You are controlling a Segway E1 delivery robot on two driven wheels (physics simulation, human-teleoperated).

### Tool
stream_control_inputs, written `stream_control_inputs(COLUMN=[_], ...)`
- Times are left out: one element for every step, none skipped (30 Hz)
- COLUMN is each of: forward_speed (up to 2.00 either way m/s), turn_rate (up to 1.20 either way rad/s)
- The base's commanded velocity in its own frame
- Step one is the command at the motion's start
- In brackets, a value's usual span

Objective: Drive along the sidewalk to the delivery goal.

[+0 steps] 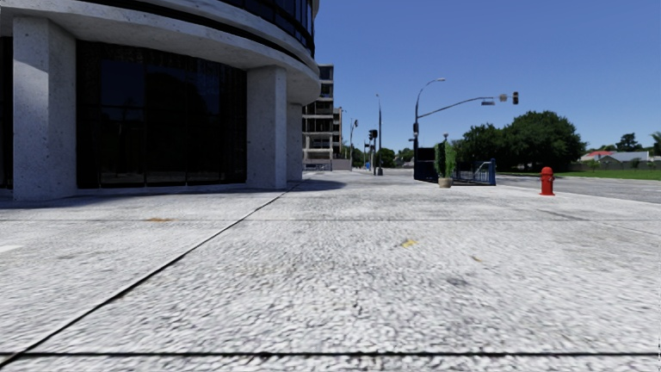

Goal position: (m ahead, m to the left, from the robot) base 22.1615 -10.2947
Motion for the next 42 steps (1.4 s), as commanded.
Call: stream_control_inputs(forward_speed=[2.0,2.0,2.0,2.0,2.0,2.0,2.0,2.0,2.0,2.0,2.0,2.0,2.0,2.0,2.0,2.0,2.0,2.0,2.0,2.0,2.0,2.0,2.0,2.0,2.0,2.0,2.0,2.0,2.0,2.0,2.0,2.0,2.0,2.0,2.0,2.0,2.0,2.0,2.0,2.0,2.0,2.0], turn_rate=[0.0,0.0,0.0,0.0,0.0,0.0,0.0,0.0,0.0,0.0,0.0,0.0,0.0,0.0,-0.01,-0.07,-0.09,-0.1,-0.1,-0.1,-0.1,-0.1,-0.1,-0.1,-0.1,0.0,0.0,0.0,0.0,0.0,0.0,0.0,0.0,0.0,0.0,0.0,0.0,0.0,0.0,0.0,0.0,0.0])
